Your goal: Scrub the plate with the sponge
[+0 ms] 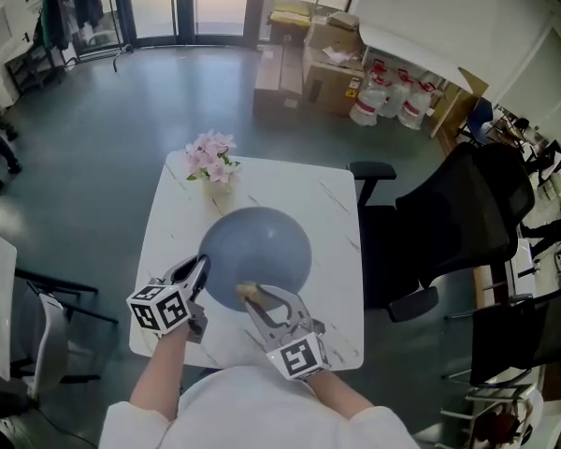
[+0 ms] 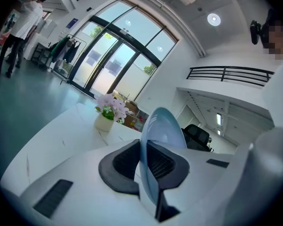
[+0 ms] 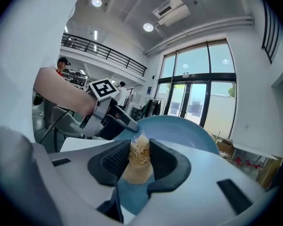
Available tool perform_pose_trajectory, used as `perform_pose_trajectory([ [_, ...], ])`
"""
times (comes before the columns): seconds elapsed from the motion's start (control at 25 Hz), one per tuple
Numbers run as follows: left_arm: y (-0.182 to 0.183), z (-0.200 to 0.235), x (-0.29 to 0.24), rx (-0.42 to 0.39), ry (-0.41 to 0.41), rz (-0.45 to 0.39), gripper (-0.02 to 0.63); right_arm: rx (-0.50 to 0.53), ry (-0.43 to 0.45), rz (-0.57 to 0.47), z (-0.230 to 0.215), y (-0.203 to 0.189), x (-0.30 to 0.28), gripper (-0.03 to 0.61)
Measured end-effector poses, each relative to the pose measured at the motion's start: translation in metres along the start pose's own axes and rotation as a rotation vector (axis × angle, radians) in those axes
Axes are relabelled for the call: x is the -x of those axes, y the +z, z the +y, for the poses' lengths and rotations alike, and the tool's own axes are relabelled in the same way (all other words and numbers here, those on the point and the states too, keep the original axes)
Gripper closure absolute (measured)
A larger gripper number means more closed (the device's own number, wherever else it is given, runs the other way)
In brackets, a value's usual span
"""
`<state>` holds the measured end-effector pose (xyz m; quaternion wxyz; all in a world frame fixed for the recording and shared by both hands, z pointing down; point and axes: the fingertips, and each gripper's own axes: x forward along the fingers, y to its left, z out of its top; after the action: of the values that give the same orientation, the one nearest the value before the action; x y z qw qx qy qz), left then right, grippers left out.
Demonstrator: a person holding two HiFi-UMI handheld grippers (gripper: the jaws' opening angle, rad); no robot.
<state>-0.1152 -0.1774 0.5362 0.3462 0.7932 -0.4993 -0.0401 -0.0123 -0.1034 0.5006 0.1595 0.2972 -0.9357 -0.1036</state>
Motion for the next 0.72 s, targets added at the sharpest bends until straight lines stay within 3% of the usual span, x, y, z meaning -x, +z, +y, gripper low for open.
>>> perform_pose_trajectory([
  [0.24, -0.023, -0.013, -0.002, -0.015, -0.031, 0.054, 0.569, 0.036, -0.002, -0.069, -0.018, 0.030, -0.022, 0.443],
  [0.48, -0.042, -0.019, 0.002, -0.012, -0.046, 0.090, 0.569, 0.111, -0.108, -0.107, -0.071, 0.045, -0.023, 0.443],
  [0.72, -0.040, -0.012, 0.005, 0.013, -0.028, 0.083, 0.569, 0.121, -0.224, -0.047, -0.115, 0.027, -0.002, 0.443],
])
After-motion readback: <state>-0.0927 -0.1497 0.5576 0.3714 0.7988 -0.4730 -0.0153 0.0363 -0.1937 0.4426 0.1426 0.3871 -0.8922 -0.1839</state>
